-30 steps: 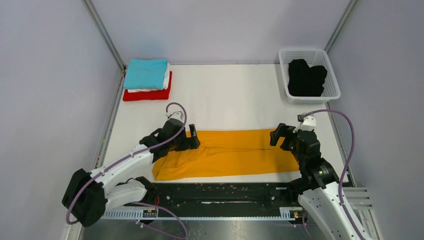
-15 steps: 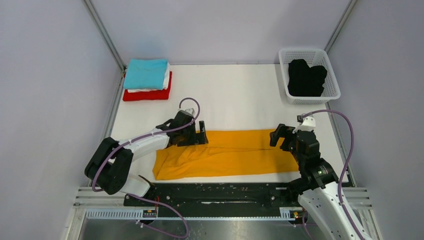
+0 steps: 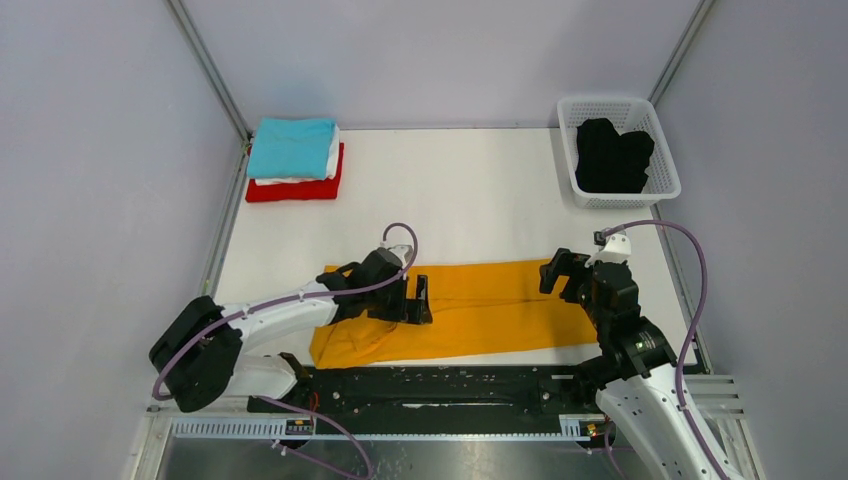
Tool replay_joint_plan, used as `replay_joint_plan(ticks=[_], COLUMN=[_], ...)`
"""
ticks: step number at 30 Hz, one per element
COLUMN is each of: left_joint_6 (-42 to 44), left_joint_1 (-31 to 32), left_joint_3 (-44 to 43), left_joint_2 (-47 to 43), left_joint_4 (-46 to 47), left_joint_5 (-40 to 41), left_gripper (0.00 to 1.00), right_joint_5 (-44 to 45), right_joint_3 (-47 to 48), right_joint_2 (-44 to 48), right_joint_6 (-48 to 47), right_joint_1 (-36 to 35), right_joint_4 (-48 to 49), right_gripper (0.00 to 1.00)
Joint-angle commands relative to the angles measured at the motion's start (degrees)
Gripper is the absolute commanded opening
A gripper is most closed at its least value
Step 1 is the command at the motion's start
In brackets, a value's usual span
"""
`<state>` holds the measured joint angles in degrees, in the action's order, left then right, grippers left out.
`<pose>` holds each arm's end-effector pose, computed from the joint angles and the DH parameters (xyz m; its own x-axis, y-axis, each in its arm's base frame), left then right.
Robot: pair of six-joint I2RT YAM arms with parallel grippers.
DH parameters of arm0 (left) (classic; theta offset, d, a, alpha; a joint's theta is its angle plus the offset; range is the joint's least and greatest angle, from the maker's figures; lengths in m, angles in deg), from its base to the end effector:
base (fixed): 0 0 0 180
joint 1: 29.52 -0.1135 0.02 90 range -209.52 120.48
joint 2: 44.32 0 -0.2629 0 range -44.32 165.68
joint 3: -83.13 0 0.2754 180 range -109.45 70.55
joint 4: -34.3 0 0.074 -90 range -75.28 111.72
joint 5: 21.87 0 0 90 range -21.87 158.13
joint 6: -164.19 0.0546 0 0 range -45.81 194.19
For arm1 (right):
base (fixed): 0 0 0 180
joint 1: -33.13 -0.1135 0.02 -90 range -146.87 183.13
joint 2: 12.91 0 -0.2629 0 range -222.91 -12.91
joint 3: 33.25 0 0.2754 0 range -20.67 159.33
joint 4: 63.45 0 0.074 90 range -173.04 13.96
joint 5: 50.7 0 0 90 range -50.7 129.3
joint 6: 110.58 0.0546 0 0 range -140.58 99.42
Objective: Fold and stack the t-shirts
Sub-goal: Rotate the tshirt 90 degrees
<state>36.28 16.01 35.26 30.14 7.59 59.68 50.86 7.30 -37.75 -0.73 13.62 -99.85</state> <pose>0.1851 -0.2000 0.1409 -0.9146 0.0642 -0.3991 0.2603 0.8488 -0.4602 0.1599 0.0451 0.2535 -0.3643 0.2238 -0.9040 -0.0285 0.9676 0.2511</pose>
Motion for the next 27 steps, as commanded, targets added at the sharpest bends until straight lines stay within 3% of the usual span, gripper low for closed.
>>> replay_joint_plan(ticks=[1,7,12,15,18,21,27], left_joint_6=[-0.85,-2.38,0.41,-2.93,-7.08,-8.35,-5.82], left_joint_1=[3.92,11.83,17.63,15.39,7.72,1.40,2.15], left_joint_3=[0.32,1.05,-0.12,-0.69,0.46,1.95,-2.00], left_joint_2=[-4.59,-6.18,-15.35,-18.62,-17.37,-12.49,-0.82], left_joint_4=[-3.96,-3.13,0.51,-4.02,-5.14,0.90,10.26], left_joint_5=[1.33,-3.71,-4.48,7.35,8.04,3.09,-5.90], left_gripper=[0.99,0.99,0.99,0.99,0.99,0.99,0.99], right_joint_5=[1.94,1.39,1.04,1.01,1.22,1.11,1.66], right_joint_3=[-0.30,-0.40,-0.55,-0.07,0.28,0.48,0.32], right_joint_2=[0.41,0.55,-0.50,-1.89,-3.47,-4.99,-4.85], right_joint_6=[0.82,1.02,2.21,2.72,2.90,2.63,1.84], right_joint_1=[-0.31,-0.31,-0.32,-0.26,-0.27,-0.27,-0.31], right_joint_4=[0.61,0.98,1.41,1.23,1.27,1.34,1.18], right_gripper=[1.00,0.99,0.99,1.00,0.99,0.99,0.99])
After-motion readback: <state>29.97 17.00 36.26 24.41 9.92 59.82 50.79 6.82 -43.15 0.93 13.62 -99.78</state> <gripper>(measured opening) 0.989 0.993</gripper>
